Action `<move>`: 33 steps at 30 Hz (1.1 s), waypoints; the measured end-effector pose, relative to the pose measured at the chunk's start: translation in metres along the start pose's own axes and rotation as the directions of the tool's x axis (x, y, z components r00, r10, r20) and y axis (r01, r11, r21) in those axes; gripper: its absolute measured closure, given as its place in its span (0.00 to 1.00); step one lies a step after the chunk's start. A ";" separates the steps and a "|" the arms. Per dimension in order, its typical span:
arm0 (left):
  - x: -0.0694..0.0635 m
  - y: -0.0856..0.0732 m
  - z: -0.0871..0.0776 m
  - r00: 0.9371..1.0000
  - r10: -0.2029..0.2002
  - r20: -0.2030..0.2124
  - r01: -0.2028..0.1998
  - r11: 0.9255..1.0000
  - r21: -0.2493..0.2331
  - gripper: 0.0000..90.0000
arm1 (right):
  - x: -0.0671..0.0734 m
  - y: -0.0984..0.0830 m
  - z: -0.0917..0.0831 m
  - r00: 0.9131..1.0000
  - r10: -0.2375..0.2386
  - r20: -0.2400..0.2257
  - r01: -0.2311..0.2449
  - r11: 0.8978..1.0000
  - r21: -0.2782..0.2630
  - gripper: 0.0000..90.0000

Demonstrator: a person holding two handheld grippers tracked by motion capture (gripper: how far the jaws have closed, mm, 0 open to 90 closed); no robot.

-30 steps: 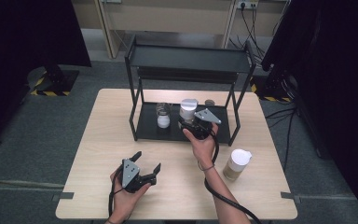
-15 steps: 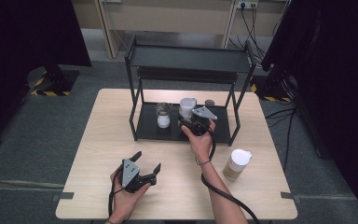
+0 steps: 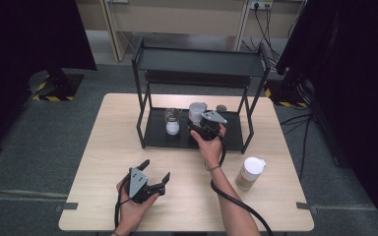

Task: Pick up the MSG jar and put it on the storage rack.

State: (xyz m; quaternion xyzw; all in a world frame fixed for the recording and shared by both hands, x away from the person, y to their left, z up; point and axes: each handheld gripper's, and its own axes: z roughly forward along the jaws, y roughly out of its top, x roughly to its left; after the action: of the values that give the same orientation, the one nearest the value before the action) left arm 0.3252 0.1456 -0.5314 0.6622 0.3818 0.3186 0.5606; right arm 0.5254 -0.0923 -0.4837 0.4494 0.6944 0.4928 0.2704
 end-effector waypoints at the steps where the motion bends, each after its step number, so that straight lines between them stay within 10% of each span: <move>1: 0.000 0.000 0.000 1.000 0.000 0.000 0.000 1.000 0.000 0.13 | 0.000 0.000 0.001 1.000 0.002 0.001 -0.002 1.000 0.001 0.34; 33: -0.001 0.000 0.000 1.000 0.005 0.001 -0.005 1.000 -0.004 0.13 | 0.003 -0.013 0.003 0.999 -0.035 0.017 0.035 0.999 -0.007 0.34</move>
State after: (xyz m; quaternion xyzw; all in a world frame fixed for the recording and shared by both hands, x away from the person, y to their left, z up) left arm 0.3245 0.1451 -0.5316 0.6621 0.3793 0.3204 0.5614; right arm 0.5218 -0.0897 -0.4968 0.4403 0.6982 0.4865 0.2865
